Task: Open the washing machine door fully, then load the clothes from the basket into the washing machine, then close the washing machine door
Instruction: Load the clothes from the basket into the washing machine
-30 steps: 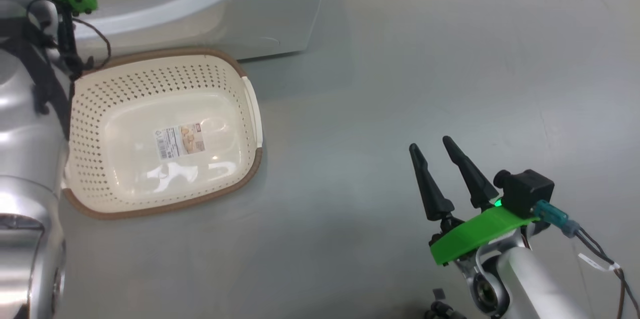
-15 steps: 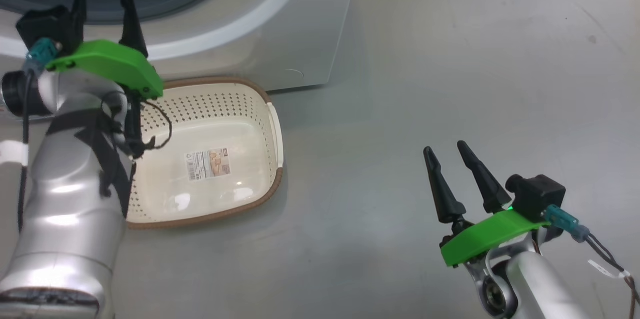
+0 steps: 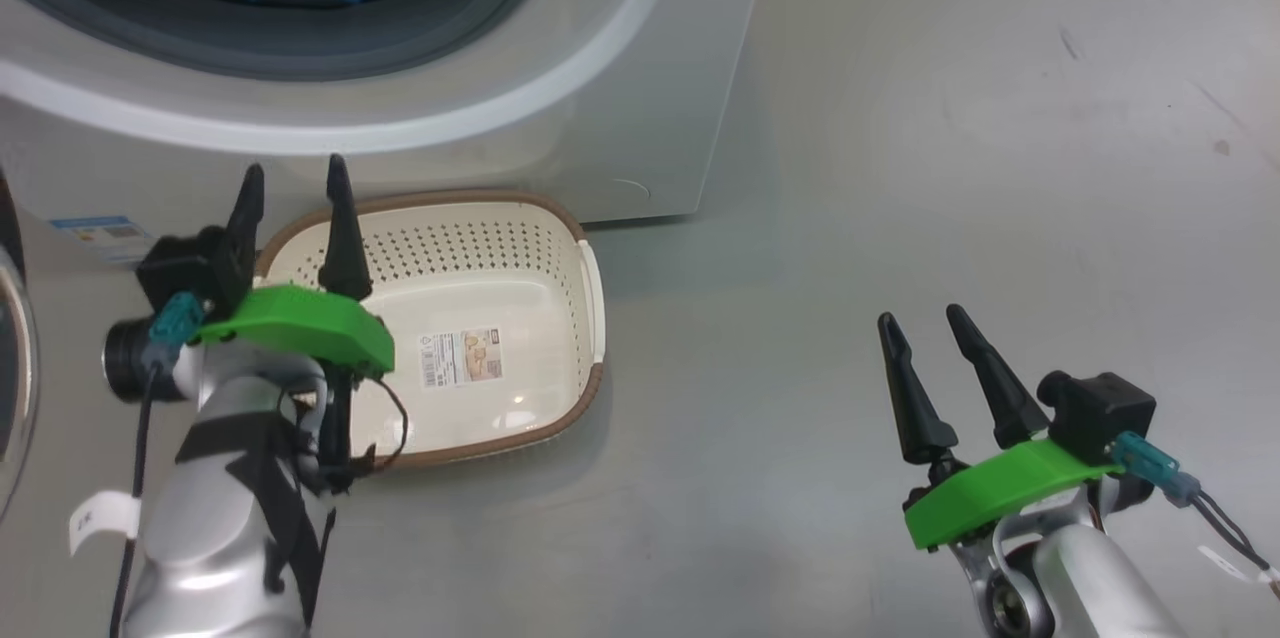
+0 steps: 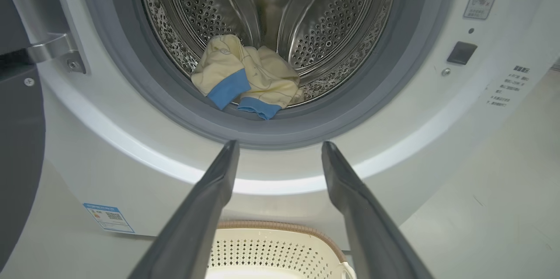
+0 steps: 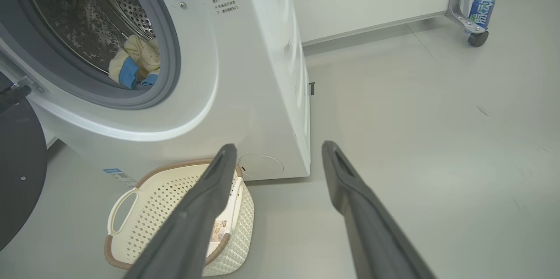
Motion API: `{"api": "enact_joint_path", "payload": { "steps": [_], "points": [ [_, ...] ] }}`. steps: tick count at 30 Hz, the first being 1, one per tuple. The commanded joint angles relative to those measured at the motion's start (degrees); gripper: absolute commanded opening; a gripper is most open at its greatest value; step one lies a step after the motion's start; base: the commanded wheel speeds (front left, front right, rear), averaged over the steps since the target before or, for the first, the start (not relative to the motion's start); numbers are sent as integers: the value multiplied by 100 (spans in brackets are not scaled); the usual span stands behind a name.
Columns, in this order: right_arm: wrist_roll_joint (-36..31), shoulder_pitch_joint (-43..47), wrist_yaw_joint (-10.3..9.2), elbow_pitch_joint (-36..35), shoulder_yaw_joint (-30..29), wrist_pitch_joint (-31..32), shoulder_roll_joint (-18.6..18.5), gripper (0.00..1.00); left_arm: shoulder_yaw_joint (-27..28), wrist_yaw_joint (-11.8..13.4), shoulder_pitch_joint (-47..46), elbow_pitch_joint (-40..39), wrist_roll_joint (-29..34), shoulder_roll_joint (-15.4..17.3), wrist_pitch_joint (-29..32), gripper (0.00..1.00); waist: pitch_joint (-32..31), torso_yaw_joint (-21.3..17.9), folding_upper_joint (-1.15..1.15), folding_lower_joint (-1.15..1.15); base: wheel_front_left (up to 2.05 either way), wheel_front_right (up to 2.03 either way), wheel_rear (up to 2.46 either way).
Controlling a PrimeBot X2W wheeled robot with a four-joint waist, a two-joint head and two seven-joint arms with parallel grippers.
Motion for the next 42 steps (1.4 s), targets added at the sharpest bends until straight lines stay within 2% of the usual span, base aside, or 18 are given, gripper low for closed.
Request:
{"api": "enact_joint_path", "payload": {
  "steps": [1, 14, 18, 22, 33, 42],
  "points": [
    [-39, 37, 9, -158, 67, -55, -53, 100, 239, 28, 215, -434, 65, 86, -39, 100, -62, 51, 0, 0, 0, 0, 0],
    [-119, 226, 9, -171, -60, -55, -53, 100, 601, 131, 1693, -1777, 135, -59, -39, 100, -371, 284, 0, 0, 0, 0, 0],
    [-123, 294, 9, -166, -82, -55, -53, 100, 529, 278, 2208, -2134, 67, -70, -39, 100, -576, 348, 0, 0, 0, 0, 0],
    [-133, 345, 9, -165, -96, -55, -53, 100, 510, 304, 2576, -2423, 27, -71, -39, 100, -682, 365, 0, 0, 0, 0, 0],
    [-188, 474, 9, -151, -146, -55, -53, 100, 711, 296, 3360, -2941, -120, -71, -39, 100, -948, 384, 0, 0, 0, 0, 0],
    [-264, 592, 9, -160, -166, -55, -53, 100, 754, 244, 3800, -3046, -74, -72, -39, 100, -1152, 308, 0, 0, 0, 0, 0]
  ]
}}
